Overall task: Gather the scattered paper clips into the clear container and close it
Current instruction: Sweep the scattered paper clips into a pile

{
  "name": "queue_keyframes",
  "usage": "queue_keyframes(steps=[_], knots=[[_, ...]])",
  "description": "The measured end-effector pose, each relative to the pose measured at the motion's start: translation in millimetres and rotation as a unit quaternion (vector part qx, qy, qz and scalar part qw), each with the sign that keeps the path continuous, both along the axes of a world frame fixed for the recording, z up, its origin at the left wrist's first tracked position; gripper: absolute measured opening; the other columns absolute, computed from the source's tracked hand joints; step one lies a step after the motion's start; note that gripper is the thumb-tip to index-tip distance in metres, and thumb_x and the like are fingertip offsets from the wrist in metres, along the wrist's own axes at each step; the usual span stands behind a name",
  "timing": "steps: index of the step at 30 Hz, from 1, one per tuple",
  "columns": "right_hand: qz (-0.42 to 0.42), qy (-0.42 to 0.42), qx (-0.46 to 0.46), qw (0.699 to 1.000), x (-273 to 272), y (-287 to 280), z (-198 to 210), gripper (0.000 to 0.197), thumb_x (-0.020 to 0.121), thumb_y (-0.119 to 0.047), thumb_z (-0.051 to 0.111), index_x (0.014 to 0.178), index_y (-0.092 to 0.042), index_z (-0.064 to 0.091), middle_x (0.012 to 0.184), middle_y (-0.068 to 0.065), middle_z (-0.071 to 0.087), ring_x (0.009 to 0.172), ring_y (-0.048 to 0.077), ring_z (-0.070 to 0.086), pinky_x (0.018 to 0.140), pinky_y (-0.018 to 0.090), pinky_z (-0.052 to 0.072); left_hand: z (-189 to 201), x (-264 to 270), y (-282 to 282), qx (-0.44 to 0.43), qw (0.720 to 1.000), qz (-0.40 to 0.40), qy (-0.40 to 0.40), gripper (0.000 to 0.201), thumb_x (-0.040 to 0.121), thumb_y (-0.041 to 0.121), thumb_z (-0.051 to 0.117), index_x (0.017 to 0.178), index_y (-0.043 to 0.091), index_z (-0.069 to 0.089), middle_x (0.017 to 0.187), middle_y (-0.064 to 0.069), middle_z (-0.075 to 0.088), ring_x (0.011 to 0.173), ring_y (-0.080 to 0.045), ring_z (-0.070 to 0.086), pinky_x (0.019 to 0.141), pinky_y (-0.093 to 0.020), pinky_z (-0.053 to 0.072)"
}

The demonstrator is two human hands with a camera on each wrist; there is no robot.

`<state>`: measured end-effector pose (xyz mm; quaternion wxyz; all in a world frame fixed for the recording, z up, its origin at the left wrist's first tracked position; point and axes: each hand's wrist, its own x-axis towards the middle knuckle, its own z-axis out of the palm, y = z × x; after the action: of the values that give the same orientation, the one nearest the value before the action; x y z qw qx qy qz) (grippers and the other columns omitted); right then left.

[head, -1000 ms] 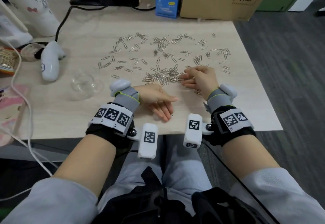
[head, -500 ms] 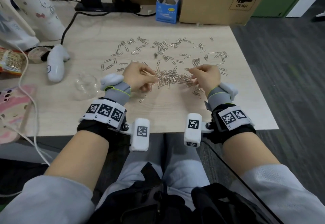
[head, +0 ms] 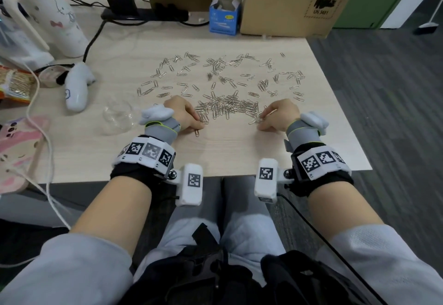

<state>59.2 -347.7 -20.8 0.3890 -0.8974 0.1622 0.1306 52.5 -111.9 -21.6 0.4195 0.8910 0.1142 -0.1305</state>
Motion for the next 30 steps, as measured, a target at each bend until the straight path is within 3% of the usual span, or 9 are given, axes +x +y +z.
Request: queue_keyframes(steps=[3,7,11,14,15,18,21,24,30], knots=[[0.003,-0.018,0.009,1.0,9,8,-6,0.019,0.069,0.005,0.075,0.068,-0.011,0.065,0.051,-0.002,0.06,0.031,0.0,0.052,0.038,0.011,0.046,-2,7,-6,-0.027,1.0,0.014,-0.006,0.018,0.064,0.006,0.083,0.061,0.007,0.065,0.061,-0.011,0.065,0.054,-0.024,0.061,0.063,-0.034,0.06],[0.01,-0.042,0.027,0.999,25,20,-14,0.029,0.069,0.003,0.077,0.057,-0.015,0.058,0.055,0.002,0.058,0.04,0.008,0.056,0.055,0.021,0.056,-6,15,-13,-0.053,0.998,0.003,-0.012,0.02,0.066,0.004,0.081,0.06,0.01,0.063,0.06,-0.012,0.064,0.055,-0.024,0.061,0.063,-0.034,0.059],[0.021,-0.09,0.06,0.994,33,27,-20,0.027,0.066,-0.002,0.08,0.057,-0.018,0.06,0.055,0.001,0.058,0.056,0.021,0.061,0.071,0.035,0.059,-2,21,-6,-0.022,0.999,-0.021,-0.028,0.023,0.061,0.014,0.085,0.059,0.015,0.062,0.057,-0.003,0.062,0.051,-0.016,0.056,0.05,-0.022,0.052],[-0.028,-0.159,0.037,0.986,37,23,-16,0.01,0.071,-0.019,0.077,0.073,-0.017,0.067,0.064,-0.006,0.059,0.06,0.008,0.056,0.061,0.01,0.047,6,23,9,0.083,0.991,-0.103,0.01,0.029,0.055,0.025,0.088,0.052,0.018,0.059,0.054,0.002,0.059,0.052,-0.011,0.049,0.057,-0.023,0.041],[-0.056,-0.177,0.009,0.983,38,20,-14,0.016,0.072,-0.025,0.075,0.084,-0.018,0.07,0.073,-0.006,0.062,0.068,0.008,0.056,0.063,0.009,0.044,7,23,12,0.1,0.987,-0.122,0.036,0.029,0.054,0.025,0.088,0.051,0.018,0.06,0.052,0.002,0.058,0.051,-0.01,0.048,0.056,-0.023,0.04],[-0.099,-0.201,-0.091,0.97,42,6,-13,0.042,0.076,-0.037,0.067,0.114,-0.02,0.064,0.123,0.004,0.056,0.12,0.022,0.045,0.096,0.033,0.039,4,22,15,0.093,0.986,-0.118,0.072,0.03,0.051,0.023,0.09,0.054,0.017,0.06,0.045,0.004,0.057,0.042,-0.008,0.049,0.047,-0.018,0.043],[-0.087,-0.152,-0.166,0.971,46,-1,-18,0.061,0.085,-0.044,0.055,0.138,-0.015,0.044,0.152,0.011,0.027,0.143,0.03,0.013,0.115,0.044,0.018,1,27,7,0.047,0.993,-0.089,0.062,0.032,0.054,0.023,0.089,0.061,0.012,0.06,0.039,0.001,0.057,0.029,-0.008,0.047,0.036,-0.016,0.042],[-0.059,-0.073,-0.187,0.978,49,-2,-29,0.071,0.085,-0.053,0.043,0.139,-0.008,0.037,0.155,0.018,0.017,0.144,0.034,0.01,0.116,0.049,0.012,-3,32,-6,0.031,0.997,-0.073,0.025,0.032,0.06,0.031,0.086,0.066,0.014,0.059,0.05,-0.005,0.06,0.03,-0.011,0.048,0.034,-0.014,0.041],[0.135,-0.059,-0.184,0.972,44,16,-35,0.059,0.097,-0.04,0.036,0.146,-0.008,0.024,0.158,0.016,0.002,0.147,0.029,-0.003,0.117,0.043,0.0,-7,39,-32,0.064,0.993,-0.101,-0.026,0.032,0.078,0.039,0.07,0.06,0.019,0.053,0.035,0.002,0.053,0.021,-0.005,0.044,0.031,-0.011,0.037]])
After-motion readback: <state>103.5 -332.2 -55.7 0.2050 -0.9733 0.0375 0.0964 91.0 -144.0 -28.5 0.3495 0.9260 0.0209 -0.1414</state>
